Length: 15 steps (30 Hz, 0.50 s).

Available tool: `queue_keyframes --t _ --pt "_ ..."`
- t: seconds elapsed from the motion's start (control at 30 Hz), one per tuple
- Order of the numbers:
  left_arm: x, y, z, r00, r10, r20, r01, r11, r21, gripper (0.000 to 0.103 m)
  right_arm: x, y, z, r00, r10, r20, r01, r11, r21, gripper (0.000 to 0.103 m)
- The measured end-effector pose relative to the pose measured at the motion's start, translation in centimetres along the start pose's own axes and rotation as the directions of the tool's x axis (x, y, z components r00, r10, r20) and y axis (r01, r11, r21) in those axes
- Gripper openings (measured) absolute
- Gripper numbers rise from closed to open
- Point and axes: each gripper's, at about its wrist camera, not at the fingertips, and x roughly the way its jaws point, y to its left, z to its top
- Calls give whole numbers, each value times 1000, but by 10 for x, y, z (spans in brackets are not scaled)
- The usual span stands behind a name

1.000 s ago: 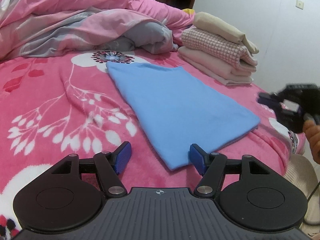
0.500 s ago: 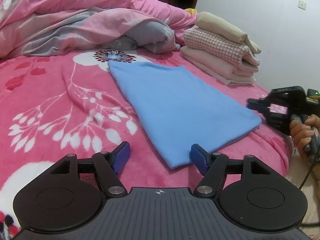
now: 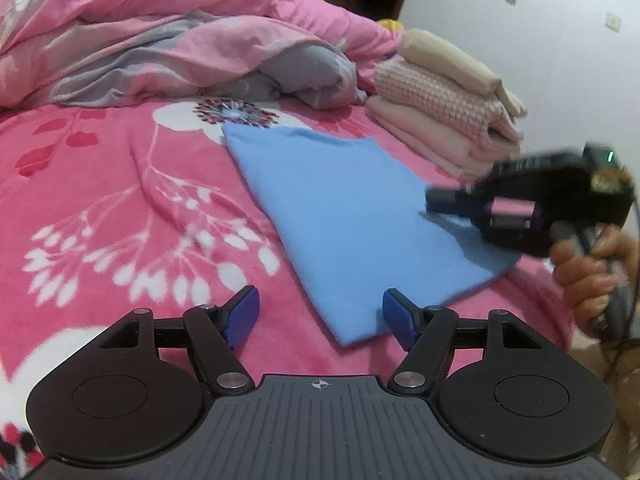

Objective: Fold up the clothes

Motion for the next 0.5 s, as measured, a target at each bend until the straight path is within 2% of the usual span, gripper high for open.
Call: queue_keyframes --t 0.1,0.2,0.27,0.33,0.43,0.5 --pt "-8 7 12 999 -7 44 7 1000 -12 68 -17 -20 16 993 -83 81 79 996 50 5" --pt "-3 9 26 996 -41 73 42 999 -9 69 -32 -27 36 968 -189 163 179 981 73 7" --pt "9 8 35 996 -56 76 56 998 2 68 -35 -24 45 972 -153 178 145 988 61 7" --pt "24 4 44 995 -68 76 67 998 19 68 -22 -12 50 984 -97 148 96 995 11 7" --pt "48 -6 50 995 -72 67 69 996 50 68 15 -1 55 998 -41 48 42 999 -23 7" --pt "60 -7 50 997 -69 45 66 996 62 67 39 2 58 1000 -24 -13 23 999 -36 7"
